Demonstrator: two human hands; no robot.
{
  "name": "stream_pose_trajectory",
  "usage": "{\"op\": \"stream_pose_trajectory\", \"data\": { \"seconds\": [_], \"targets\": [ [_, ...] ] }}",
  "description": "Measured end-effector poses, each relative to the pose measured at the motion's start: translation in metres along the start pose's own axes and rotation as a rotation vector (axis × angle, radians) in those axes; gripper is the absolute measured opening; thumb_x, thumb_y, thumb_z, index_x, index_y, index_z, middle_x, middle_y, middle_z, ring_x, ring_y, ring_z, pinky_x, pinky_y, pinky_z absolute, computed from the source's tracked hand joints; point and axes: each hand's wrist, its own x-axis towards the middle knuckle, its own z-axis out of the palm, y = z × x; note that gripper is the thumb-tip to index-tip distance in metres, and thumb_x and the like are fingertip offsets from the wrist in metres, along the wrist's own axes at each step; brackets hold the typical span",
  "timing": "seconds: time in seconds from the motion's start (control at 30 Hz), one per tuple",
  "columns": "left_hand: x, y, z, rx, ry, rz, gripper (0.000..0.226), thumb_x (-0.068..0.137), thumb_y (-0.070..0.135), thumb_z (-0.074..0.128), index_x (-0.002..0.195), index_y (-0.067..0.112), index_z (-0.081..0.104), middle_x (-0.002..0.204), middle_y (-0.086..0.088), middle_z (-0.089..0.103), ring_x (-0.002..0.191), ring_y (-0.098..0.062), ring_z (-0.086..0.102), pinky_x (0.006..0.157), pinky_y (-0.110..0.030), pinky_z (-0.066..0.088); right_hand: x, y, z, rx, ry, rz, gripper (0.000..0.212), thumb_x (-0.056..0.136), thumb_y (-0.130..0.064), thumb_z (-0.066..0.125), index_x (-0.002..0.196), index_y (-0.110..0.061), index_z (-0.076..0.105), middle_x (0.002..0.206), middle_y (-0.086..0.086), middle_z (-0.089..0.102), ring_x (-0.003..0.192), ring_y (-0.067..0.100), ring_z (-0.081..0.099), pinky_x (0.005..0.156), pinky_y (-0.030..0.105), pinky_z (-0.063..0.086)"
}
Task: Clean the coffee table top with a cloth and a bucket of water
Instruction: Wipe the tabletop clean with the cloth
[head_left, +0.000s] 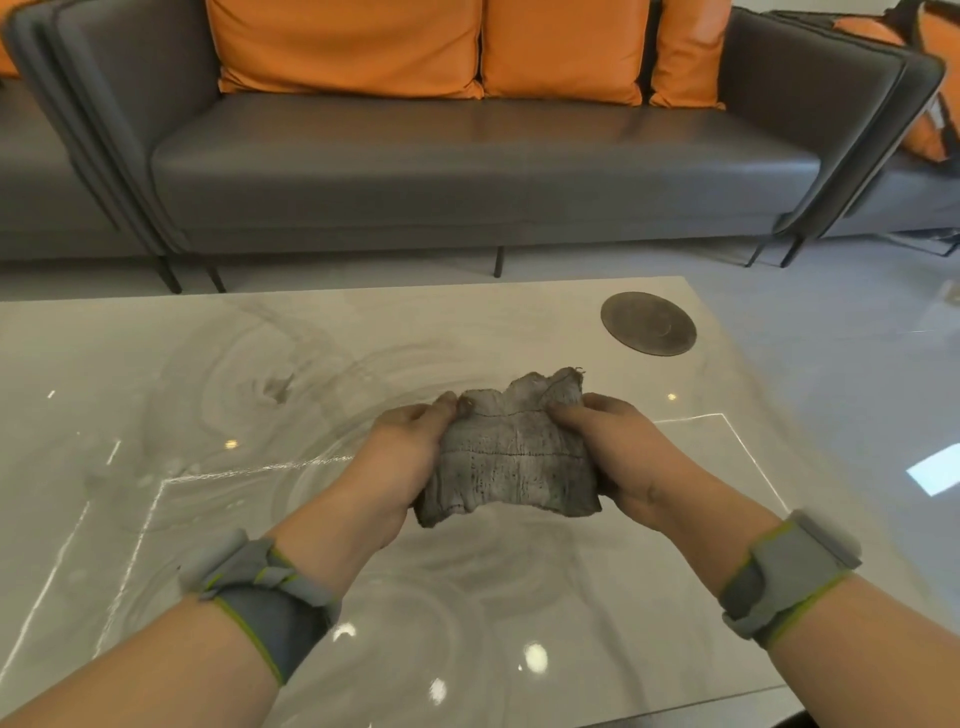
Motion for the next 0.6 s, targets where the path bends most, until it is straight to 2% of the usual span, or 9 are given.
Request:
{"op": "stream_pose_trajectory", "data": {
  "seconds": [0.03,0.1,0.2,0.27,0.33,0.4,0.47,0.53,0.6],
  "targets": [
    [0.001,-0.001,-0.001,-0.01,0.04,0.022,0.036,0.099,0.036,0.057,0.096,0.003,0.071,0.096,-0.02,0.075,0.088,-0.036,0.073,0.083,-0.05,0.059,0.0,0.001,-0.001,-0.034,0.013,0.018,0.022,0.096,-0.026,0.061,0.111,-0.01,0.067,0.101,0.011,0.076,0.094,0.031,0.074,0.09,0.052,0.057],
    [0.002,-0.001,-0.001,-0.028,0.09,0.052,0.037,0.1,0.035,0.054,0.092,0.003,0.071,0.097,-0.023,0.074,0.092,-0.04,0.071,0.088,-0.058,0.056,0.0,0.002,0.0,-0.085,0.025,0.04,0.021,0.096,-0.025,0.06,0.107,-0.009,0.068,0.1,0.013,0.076,0.092,0.033,0.073,0.088,0.049,0.057],
    [0.0,0.001,0.0,0.008,0.105,0.093,0.034,0.099,0.038,0.054,0.091,0.011,0.073,0.094,-0.011,0.076,0.092,-0.031,0.072,0.09,-0.049,0.057,-0.001,0.002,0.002,-0.146,0.041,0.026,0.023,0.095,-0.022,0.059,0.105,-0.004,0.069,0.099,0.016,0.076,0.085,0.031,0.073,0.078,0.042,0.06],
    [-0.003,0.003,0.001,0.215,0.137,0.211,0.024,0.096,0.037,0.058,0.093,0.019,0.074,0.09,0.001,0.075,0.089,-0.022,0.071,0.087,-0.042,0.057,-0.002,0.0,0.005,-0.175,0.054,-0.005,0.027,0.095,-0.024,0.056,0.105,-0.003,0.069,0.099,0.016,0.076,0.088,0.032,0.073,0.079,0.044,0.061],
    [-0.012,0.006,0.005,0.46,0.147,0.363,0.019,0.095,0.035,0.056,0.1,0.027,0.073,0.092,0.012,0.072,0.089,-0.012,0.067,0.082,-0.033,0.054,-0.005,-0.001,0.011,-0.165,0.019,-0.038,0.034,0.098,-0.035,0.053,0.105,-0.007,0.07,0.092,0.009,0.077,0.082,0.029,0.074,0.074,0.042,0.063],
    [-0.021,0.006,0.012,0.581,0.099,0.475,0.024,0.098,0.035,0.05,0.112,0.033,0.069,0.099,0.017,0.071,0.094,-0.005,0.063,0.084,-0.028,0.05,-0.011,-0.003,0.02,-0.122,-0.081,-0.021,0.042,0.098,-0.049,0.05,0.104,-0.015,0.071,0.081,0.0,0.076,0.072,0.022,0.072,0.067,0.034,0.061],
    [-0.025,0.002,0.018,0.535,-0.037,0.476,0.028,0.099,0.033,0.044,0.122,0.04,0.06,0.106,0.014,0.071,0.1,-0.008,0.064,0.09,-0.032,0.052,-0.014,-0.001,0.026,-0.093,-0.144,-0.003,0.045,0.096,-0.056,0.05,0.105,-0.018,0.071,0.081,-0.001,0.075,0.074,0.019,0.072,0.072,0.034,0.061],
    [-0.026,-0.004,0.023,0.385,-0.196,0.382,0.034,0.094,0.029,0.043,0.12,0.048,0.054,0.104,0.009,0.073,0.097,-0.017,0.07,0.087,-0.042,0.057,-0.012,0.005,0.028,-0.098,-0.122,-0.045,0.037,0.094,-0.05,0.058,0.105,-0.017,0.071,0.089,0.004,0.077,0.082,0.022,0.074,0.081,0.04,0.062],
    [-0.023,-0.007,0.025,0.288,-0.241,0.296,0.037,0.091,0.02,0.043,0.116,0.046,0.054,0.101,0.007,0.073,0.087,-0.022,0.073,0.076,-0.043,0.061,-0.006,0.011,0.026,-0.141,-0.051,-0.085,0.023,0.092,-0.036,0.064,0.103,-0.016,0.071,0.092,0.006,0.077,0.088,0.024,0.074,0.086,0.045,0.06]
  ]
}}
